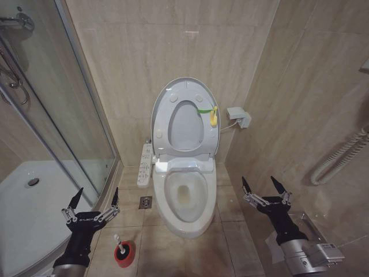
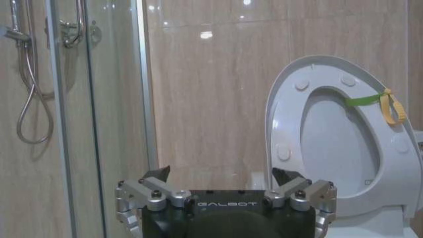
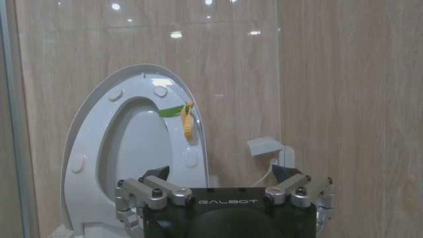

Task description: Open the toilet lid, clean the toilet bowl with a toilet brush, close the toilet lid, and flush.

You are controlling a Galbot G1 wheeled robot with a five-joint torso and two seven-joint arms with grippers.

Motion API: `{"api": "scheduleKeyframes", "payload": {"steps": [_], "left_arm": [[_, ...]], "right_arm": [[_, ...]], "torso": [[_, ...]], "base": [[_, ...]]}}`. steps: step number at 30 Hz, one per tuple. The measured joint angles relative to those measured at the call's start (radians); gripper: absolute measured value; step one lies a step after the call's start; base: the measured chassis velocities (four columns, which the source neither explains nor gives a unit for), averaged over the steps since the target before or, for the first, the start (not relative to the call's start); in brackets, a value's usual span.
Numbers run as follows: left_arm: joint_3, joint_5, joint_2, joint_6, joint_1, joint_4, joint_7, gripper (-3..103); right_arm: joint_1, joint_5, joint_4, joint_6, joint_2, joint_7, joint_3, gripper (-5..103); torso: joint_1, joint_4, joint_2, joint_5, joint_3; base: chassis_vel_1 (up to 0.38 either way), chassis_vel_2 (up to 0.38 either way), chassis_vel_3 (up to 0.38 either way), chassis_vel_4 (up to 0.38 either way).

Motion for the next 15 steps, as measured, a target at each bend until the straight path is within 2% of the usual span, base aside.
{"api": "scheduleKeyframes", "payload": {"steps": [15], "left_arm": [[0.000, 0.000, 0.000, 0.000, 0.000, 0.000, 0.000, 100]], "right_arm": [[0.000, 0.000, 0.000, 0.000, 0.000, 0.000, 0.000, 100]], "torso": [[0.000, 0.0000, 0.000, 0.0000, 0.000]], "base": [[0.000, 0.000, 0.000, 0.000]]}}
